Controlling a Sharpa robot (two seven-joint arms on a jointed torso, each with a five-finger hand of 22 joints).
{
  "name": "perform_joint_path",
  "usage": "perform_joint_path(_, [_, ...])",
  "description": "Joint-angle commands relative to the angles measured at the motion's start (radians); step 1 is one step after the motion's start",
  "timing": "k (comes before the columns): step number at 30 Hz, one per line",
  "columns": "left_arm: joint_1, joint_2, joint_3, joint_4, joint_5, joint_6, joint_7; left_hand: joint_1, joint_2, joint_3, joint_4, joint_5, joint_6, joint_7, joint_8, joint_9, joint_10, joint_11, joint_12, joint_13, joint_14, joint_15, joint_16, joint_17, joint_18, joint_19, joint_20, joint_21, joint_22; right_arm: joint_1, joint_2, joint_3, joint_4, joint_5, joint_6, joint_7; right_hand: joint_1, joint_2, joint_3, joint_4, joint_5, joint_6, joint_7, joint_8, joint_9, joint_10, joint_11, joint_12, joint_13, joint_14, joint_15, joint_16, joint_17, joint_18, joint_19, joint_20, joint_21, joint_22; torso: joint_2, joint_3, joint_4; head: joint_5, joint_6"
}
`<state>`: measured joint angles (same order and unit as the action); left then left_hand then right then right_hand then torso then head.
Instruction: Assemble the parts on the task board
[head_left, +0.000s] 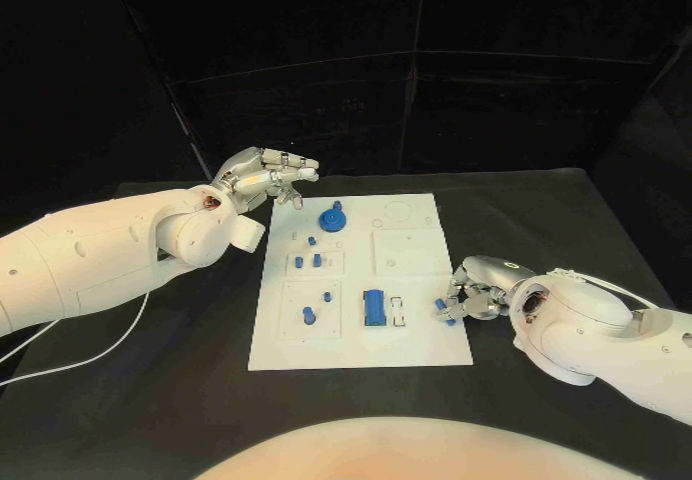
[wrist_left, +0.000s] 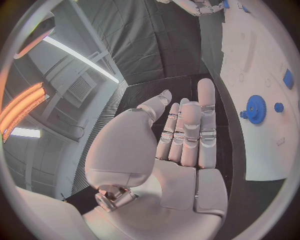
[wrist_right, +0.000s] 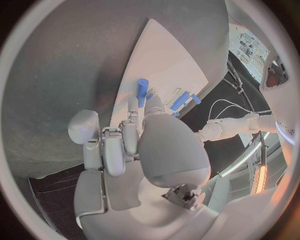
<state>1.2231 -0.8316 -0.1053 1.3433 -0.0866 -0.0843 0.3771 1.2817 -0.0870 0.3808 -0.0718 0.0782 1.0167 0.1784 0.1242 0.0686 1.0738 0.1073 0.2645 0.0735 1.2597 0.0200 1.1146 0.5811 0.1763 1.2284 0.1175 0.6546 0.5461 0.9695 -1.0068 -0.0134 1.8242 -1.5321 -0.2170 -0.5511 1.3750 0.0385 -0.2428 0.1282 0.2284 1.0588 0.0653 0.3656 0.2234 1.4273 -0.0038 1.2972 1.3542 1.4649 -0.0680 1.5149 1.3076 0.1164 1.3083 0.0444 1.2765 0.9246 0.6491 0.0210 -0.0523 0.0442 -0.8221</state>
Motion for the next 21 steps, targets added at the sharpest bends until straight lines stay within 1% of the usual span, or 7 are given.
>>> perform_joint_path(1, [0.001,0.001,0.000,0.000,0.003,0.010,0.007,-0.002,0.011,-0.006,-0.001,-0.002,-0.005,0.000,0.007,-0.001,-0.007,-0.001,0.003,0.001,-0.009,-0.001,-0.005,-0.001,0.006,-0.006,0.000,-0.001,-0.001,-0.004,0.006,-0.004,-0.007,-0.055,0.080,-0.005,0.036,0.011,0.010,-0.021,-0.007,0.003,0.001,-0.008,0.001,-0.003,-0.007,-0.005,-0.041,0.080,-0.006,-0.006,0.137,-0.003,-0.005,-0.006,-0.005,-0.002,0.000,-0.0004,0.0001,0.001,-0.001])
perform_joint_path(6, [0.001,0.000,0.000,0.001,0.003,0.011,0.006,-0.002,0.011,-0.006,-0.001,-0.002,-0.005,0.000,0.007,-0.001,-0.007,-0.001,0.003,0.001,-0.009,-0.001,-0.005,-0.001,0.006,-0.006,0.000,-0.001,-0.001,-0.005,0.018,-0.004,-0.011,-0.098,0.102,-0.007,0.092,0.023,0.040,-0.058,-0.006,0.002,0.001,-0.020,0.006,-0.008,-0.008,-0.013,-0.045,0.079,-0.008,-0.008,0.135,-0.002,-0.007,-0.008,-0.009,-0.007,0.000,-0.0002,0.0000,0.001,-0.002])
perform_joint_path(9, [0.001,0.000,0.000,0.001,0.003,0.011,0.006,-0.002,0.011,-0.006,-0.001,-0.002,-0.005,-0.001,0.008,-0.001,-0.008,-0.001,0.005,0.001,-0.010,-0.001,-0.005,-0.003,0.006,-0.006,0.000,-0.002,-0.002,-0.005,0.024,-0.004,-0.013,-0.112,0.110,-0.008,0.115,0.030,0.060,-0.076,0.009,0.003,0.003,-0.029,0.007,-0.011,-0.007,-0.017,-0.046,0.079,-0.007,-0.009,0.134,-0.002,-0.008,-0.009,-0.011,-0.008,-0.001,-0.0002,0.0001,0.000,-0.001])
perform_joint_path(11, [0.001,0.000,0.000,0.001,0.003,0.011,0.006,-0.002,0.011,-0.006,-0.001,-0.002,-0.005,-0.001,0.008,-0.001,-0.008,-0.001,0.005,0.001,-0.010,-0.001,-0.005,-0.003,0.006,-0.006,0.000,-0.002,-0.002,-0.005,0.027,-0.004,-0.014,-0.117,0.110,-0.010,0.115,0.031,0.070,-0.079,0.036,0.004,0.004,-0.037,0.008,-0.013,-0.006,-0.020,-0.047,0.079,-0.006,-0.009,0.134,-0.002,-0.008,-0.008,-0.012,-0.009,-0.001,-0.0002,0.0001,0.000,-0.001])
perform_joint_path(15, [0.001,-0.001,0.000,0.002,0.003,0.011,0.007,-0.002,0.011,-0.006,-0.001,-0.002,-0.005,-0.001,0.008,-0.001,-0.008,-0.001,0.005,0.001,-0.010,-0.001,-0.005,-0.003,0.006,-0.006,0.000,-0.002,-0.002,-0.005,0.031,-0.004,-0.014,-0.118,0.097,-0.014,0.078,0.034,0.080,-0.059,0.079,0.006,0.003,-0.050,0.011,-0.011,-0.005,-0.021,-0.047,0.080,-0.005,-0.009,0.135,-0.003,-0.005,-0.006,-0.011,-0.006,0.000,-0.0003,0.0000,-0.001,-0.002])
perform_joint_path(19, [0.001,-0.001,0.000,0.002,0.003,0.010,0.007,-0.002,0.011,-0.006,-0.001,-0.002,-0.005,-0.001,0.008,-0.001,-0.008,-0.001,0.005,0.001,-0.010,-0.001,-0.005,-0.003,0.006,-0.006,0.000,-0.002,-0.002,-0.005,0.028,-0.004,-0.002,-0.097,0.057,-0.021,0.064,0.036,0.108,-0.047,0.155,0.010,0.000,-0.062,0.017,-0.010,-0.008,-0.021,-0.045,0.081,-0.009,-0.007,0.139,-0.003,-0.002,-0.008,-0.009,-0.001,-0.001,-0.0002,-0.0012,-0.002,-0.002])
perform_joint_path(21, [0.001,-0.001,0.000,0.002,0.003,0.010,0.008,-0.002,0.011,-0.006,-0.001,-0.002,-0.005,-0.001,0.008,-0.001,-0.008,-0.001,0.005,0.001,-0.010,-0.001,-0.005,-0.003,0.006,-0.006,0.000,-0.002,-0.002,-0.005,0.026,-0.004,0.004,-0.082,0.037,-0.024,0.065,0.036,0.123,-0.046,0.180,0.011,-0.002,-0.065,0.020,-0.008,-0.009,-0.020,-0.043,0.081,-0.010,-0.006,0.140,-0.003,0.000,-0.010,-0.008,0.002,-0.001,-0.0003,-0.0012,-0.003,-0.002])
